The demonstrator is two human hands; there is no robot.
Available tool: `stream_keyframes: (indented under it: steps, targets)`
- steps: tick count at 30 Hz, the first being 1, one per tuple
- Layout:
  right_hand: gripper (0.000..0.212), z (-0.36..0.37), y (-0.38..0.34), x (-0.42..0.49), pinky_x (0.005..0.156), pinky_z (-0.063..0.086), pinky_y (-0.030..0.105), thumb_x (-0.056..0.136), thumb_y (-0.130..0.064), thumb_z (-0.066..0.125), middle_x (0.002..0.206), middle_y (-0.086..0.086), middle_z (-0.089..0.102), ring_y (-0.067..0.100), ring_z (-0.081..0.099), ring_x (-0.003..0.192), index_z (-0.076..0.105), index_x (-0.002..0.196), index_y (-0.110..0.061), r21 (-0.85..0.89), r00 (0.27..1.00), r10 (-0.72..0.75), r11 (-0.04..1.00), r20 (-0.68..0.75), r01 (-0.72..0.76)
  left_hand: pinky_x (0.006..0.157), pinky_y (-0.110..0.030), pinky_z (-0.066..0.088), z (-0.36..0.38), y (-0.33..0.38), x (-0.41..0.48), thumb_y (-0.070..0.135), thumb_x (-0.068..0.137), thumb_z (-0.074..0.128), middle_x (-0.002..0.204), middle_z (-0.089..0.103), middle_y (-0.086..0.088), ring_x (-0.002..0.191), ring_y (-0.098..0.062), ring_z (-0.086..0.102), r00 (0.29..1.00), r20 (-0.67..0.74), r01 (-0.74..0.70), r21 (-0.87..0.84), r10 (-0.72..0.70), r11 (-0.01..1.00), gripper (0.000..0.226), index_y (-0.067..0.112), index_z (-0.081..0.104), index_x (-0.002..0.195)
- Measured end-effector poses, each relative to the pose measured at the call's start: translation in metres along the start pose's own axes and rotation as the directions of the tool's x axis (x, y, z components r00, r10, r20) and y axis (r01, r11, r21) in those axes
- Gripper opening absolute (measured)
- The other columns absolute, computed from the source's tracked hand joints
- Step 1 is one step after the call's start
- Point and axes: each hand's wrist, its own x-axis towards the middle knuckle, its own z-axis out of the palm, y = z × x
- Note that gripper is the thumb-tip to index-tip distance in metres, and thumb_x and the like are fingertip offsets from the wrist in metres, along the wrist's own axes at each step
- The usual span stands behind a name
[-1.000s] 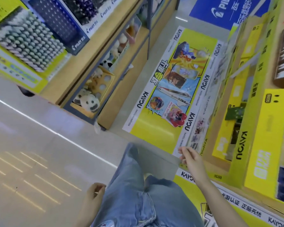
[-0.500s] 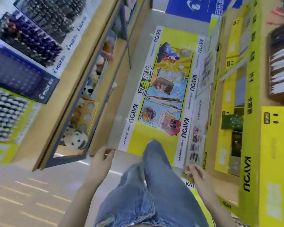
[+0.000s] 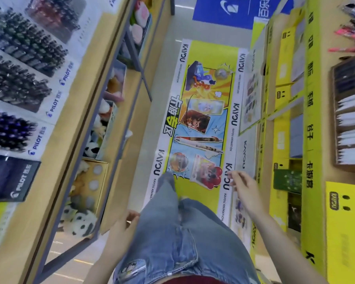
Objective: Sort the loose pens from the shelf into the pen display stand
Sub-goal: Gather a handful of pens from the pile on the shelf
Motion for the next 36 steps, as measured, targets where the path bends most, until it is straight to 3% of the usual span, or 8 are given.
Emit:
stream_keyframes:
  steps: [2,4,8,10,13,20,29,36]
  targets:
    - [0.022,0.005,-0.015,0.021,0.071,0.043,0.019,0.097,-0.026,0.044,0.086,-0.005,0.064,0.003,0.056,0.074,0.063,0.096,-0.015,0.004,1.000,0.008,1.000,-0.007,-0.008,0.070,-0.028,0.042,-0.008,0.015,0.024,0.020,0.085,0.060,0.074,0.065,0.001,0.075,-0.020,0.059,1.000,0.010,0.017,0.022,-0.018,1.000,0.013,0.022,0.059,0.072]
    - [0.023,0.011,-0.026,0.039,0.074,0.044,0.023,0.097,-0.026,0.045,0.088,-0.002,0.064,0.006,0.056,0.076,0.063,0.097,-0.012,0.030,0.999,0.033,0.999,-0.017,-0.033,0.072,-0.033,0.042,-0.018,0.034,0.052,0.010,0.090,0.055,0.076,0.066,-0.001,0.077,-0.021,0.060,1.000,0.013,-0.013,0.084,0.012,0.996,0.024,0.024,0.059,0.071]
    - [0.019,0.019,-0.035,0.062,0.084,0.045,0.034,0.095,-0.028,0.048,0.091,-0.001,0.066,0.017,0.060,0.088,0.064,0.096,-0.017,0.051,0.990,0.128,0.991,-0.052,-0.125,0.068,-0.020,0.041,-0.037,0.097,0.106,0.008,0.093,0.052,0.081,0.064,-0.001,0.078,-0.015,0.058,0.991,0.036,-0.136,0.138,0.132,0.981,0.014,0.015,0.061,0.084]
    - [0.017,0.022,-0.039,0.068,0.082,0.046,0.038,0.095,-0.026,0.050,0.087,0.003,0.067,0.019,0.059,0.082,0.065,0.088,-0.020,0.052,0.985,0.157,0.987,-0.076,-0.154,0.064,-0.011,0.038,-0.043,0.134,0.134,0.006,0.093,0.051,0.081,0.061,0.000,0.076,-0.012,0.055,0.974,0.047,-0.225,0.138,0.221,0.964,0.011,0.011,0.059,0.088]
    - [0.019,0.021,-0.050,0.079,0.079,0.046,0.036,0.094,-0.019,0.051,0.086,-0.002,0.067,0.015,0.058,0.072,0.065,0.082,-0.021,0.101,0.972,0.211,0.974,-0.103,-0.201,0.072,-0.025,0.038,-0.044,0.192,0.173,0.010,0.094,0.050,0.090,0.061,-0.003,0.085,-0.018,0.055,0.956,0.091,-0.289,0.175,0.277,0.941,0.011,0.007,0.060,0.098]
    - [0.019,-0.008,-0.070,0.150,0.076,0.046,0.037,0.095,-0.020,0.049,0.084,0.002,0.066,0.022,0.058,0.078,0.064,0.084,-0.018,0.134,0.951,0.251,0.964,-0.182,-0.229,0.076,-0.027,0.039,-0.027,0.296,0.245,0.017,0.095,0.050,0.096,0.063,-0.002,0.091,-0.017,0.056,0.920,0.156,-0.387,0.214,0.360,0.897,0.014,0.012,0.061,0.102]
    - [0.018,-0.066,-0.155,0.279,0.073,0.045,0.025,0.095,-0.023,0.048,0.093,0.004,0.064,0.014,0.059,0.078,0.063,0.095,-0.012,0.170,0.973,0.166,0.976,-0.160,-0.139,0.072,-0.027,0.039,0.004,0.360,0.287,0.011,0.094,0.052,0.092,0.066,-0.006,0.087,-0.021,0.059,0.946,0.197,-0.304,0.259,0.259,0.917,0.010,0.012,0.063,0.095]
    - [0.021,-0.094,-0.218,0.357,0.061,0.043,0.004,0.097,-0.021,0.047,0.095,0.008,0.064,0.011,0.056,0.077,0.062,0.101,-0.008,0.168,0.969,0.122,0.982,-0.215,-0.086,0.076,-0.034,0.043,0.002,0.397,0.333,0.009,0.091,0.056,0.083,0.067,-0.002,0.085,-0.024,0.062,0.963,0.217,-0.216,0.257,0.161,0.942,0.014,0.019,0.061,0.082]
